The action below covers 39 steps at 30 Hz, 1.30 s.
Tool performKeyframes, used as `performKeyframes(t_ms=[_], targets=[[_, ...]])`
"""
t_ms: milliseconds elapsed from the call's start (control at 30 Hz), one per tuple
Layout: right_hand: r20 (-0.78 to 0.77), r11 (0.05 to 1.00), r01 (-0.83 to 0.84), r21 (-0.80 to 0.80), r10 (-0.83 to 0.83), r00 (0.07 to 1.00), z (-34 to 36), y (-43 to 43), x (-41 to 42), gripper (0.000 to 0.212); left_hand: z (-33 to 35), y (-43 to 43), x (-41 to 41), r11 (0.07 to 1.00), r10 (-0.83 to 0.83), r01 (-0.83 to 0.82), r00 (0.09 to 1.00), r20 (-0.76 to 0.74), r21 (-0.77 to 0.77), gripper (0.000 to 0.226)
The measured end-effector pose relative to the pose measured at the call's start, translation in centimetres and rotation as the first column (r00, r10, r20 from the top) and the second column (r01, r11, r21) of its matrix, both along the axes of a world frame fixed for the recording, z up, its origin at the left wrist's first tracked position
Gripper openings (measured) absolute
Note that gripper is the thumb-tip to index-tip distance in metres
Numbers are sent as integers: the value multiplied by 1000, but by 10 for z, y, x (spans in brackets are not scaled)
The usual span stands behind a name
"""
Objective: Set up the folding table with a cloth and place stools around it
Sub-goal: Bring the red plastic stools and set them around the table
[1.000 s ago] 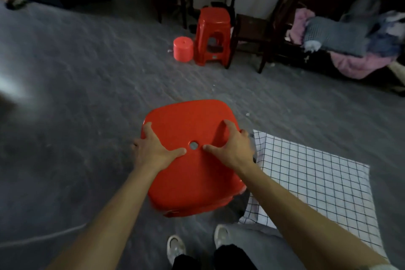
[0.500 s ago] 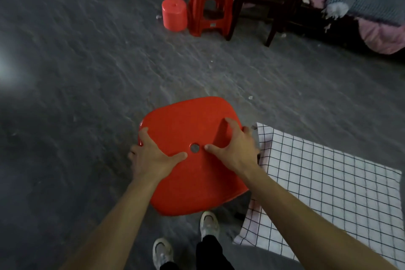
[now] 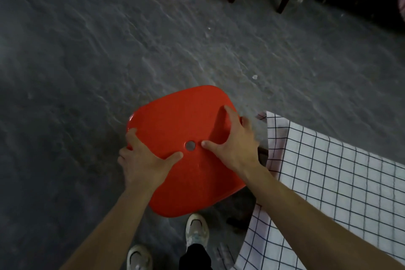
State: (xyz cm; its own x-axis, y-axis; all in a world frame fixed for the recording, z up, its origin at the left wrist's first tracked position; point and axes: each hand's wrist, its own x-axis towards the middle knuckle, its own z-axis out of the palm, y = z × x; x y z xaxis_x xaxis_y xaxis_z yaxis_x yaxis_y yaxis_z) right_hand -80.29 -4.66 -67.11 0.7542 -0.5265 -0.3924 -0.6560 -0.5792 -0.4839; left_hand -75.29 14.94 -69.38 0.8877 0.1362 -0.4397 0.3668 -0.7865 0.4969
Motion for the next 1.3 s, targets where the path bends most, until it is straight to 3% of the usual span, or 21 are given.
performKeyframes(t_ms=[400, 833, 1100, 1200, 1300], targets=[[-79, 998, 41, -36, -44, 996, -85, -24, -8, 113, -78, -33, 2, 996, -94, 94, 996, -9, 1, 123], [-219, 999, 5, -44, -14, 976, -85, -27, -3, 113, -76, -45, 12, 977, -176, 191, 973, -152, 97, 124], [-217, 999, 5, -32, -12, 976, -87, -28, -4, 113, -81, -31, 7, 963, -242, 252, 964, -114, 91, 126], [-259, 999, -13, -42, 2, 966, -74, -24, -2, 103, -73, -21, 13, 957, -280, 288, 947, -160, 29, 119], [-147, 1000, -12, -26, 8, 989, -46, -11, -5, 86, -43, 0, 18, 957, -290, 291, 953, -85, 7, 108]])
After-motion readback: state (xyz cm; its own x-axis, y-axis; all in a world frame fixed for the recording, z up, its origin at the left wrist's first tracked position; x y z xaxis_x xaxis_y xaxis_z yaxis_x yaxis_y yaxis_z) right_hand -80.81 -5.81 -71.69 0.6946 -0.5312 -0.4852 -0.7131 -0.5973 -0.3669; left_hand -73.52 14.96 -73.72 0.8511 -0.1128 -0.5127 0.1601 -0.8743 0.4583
